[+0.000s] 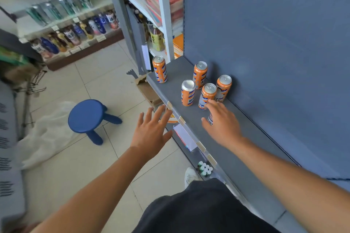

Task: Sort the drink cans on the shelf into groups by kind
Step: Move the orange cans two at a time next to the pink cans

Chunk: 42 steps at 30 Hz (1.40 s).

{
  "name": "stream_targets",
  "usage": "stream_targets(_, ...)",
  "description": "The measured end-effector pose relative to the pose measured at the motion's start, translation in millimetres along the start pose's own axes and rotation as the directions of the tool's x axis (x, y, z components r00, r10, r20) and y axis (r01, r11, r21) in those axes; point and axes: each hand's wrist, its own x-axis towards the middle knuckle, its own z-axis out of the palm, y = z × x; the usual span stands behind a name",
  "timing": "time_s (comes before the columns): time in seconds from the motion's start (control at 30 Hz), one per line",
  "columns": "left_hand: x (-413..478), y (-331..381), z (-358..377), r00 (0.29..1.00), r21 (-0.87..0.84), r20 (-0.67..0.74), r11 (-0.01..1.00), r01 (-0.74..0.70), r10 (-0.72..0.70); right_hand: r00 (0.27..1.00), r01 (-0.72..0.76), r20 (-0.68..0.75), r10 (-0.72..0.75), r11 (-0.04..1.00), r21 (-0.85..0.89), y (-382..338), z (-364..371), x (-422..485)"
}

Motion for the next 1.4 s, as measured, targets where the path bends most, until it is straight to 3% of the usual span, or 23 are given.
stream_targets(0.17, 64.6, -1.5, 1.7, 0.994, -0.062, 0.006, 0.992, -0.108, 0.109, 0.986, -0.162, -0.019, 0.164, 0.985, 0.049, 18.1, 5.1, 22.2)
stream_targets(0.37, 136.2, 7.4, 20.0, 0.948, -0.162, 0.105, 0.946, -0.281, 0.299, 0.907, -0.419, 0.013, 0.42, 0.902, 0.108, 33.6, 19.9, 26.8)
stream_targets(0.6, 235.2, 30.7, 26.9, 0.896, -0.214, 0.115, 0.891, -0.4, 0.429, 0.731, -0.673, 0.053, 0.68, 0.707, 0.215, 30.0, 30.3, 25.4)
stream_targets(0.73, 280.1, 33.2, 38.2, 0.837, -0.124, 0.303, 0.889, -0.44, 0.456, 0.584, -0.795, 0.154, 0.797, 0.525, 0.304, 26.7, 43.0, 33.8)
stream_targets(0.93, 321.6, 40.4, 64.9, 0.708, -0.142, 0.521, 0.867, -0.479, 0.476, 0.443, -0.812, 0.208, 0.872, 0.292, 0.506, 29.3, 71.3, 44.0)
stream_targets(1.07, 336.3, 40.8, 77.8, 0.628, -0.361, 0.549, 0.834, -0.417, 0.551, 0.366, -0.779, 0.219, 0.904, 0.17, 0.603, 35.0, 85.6, 44.0)
stream_targets(1.17, 342.3, 40.7, 83.2, 0.582, -0.519, 0.536, 0.782, -0.344, 0.611, 0.353, -0.736, 0.236, 0.905, 0.113, 0.668, 38.5, 95.2, 42.8)
stream_targets(1.33, 344.2, 43.4, 80.9, 0.587, -0.568, 0.505, 0.755, -0.327, 0.634, 0.393, -0.725, 0.284, 0.875, 0.104, 0.681, 47.8, 99.2, 46.0)
stream_targets(1.4, 342.6, 46.0, 78.0, 0.596, -0.611, 0.49, 0.738, -0.285, 0.636, 0.368, -0.7, 0.287, 0.885, 0.06, 0.712, 52.8, 96.6, 46.9)
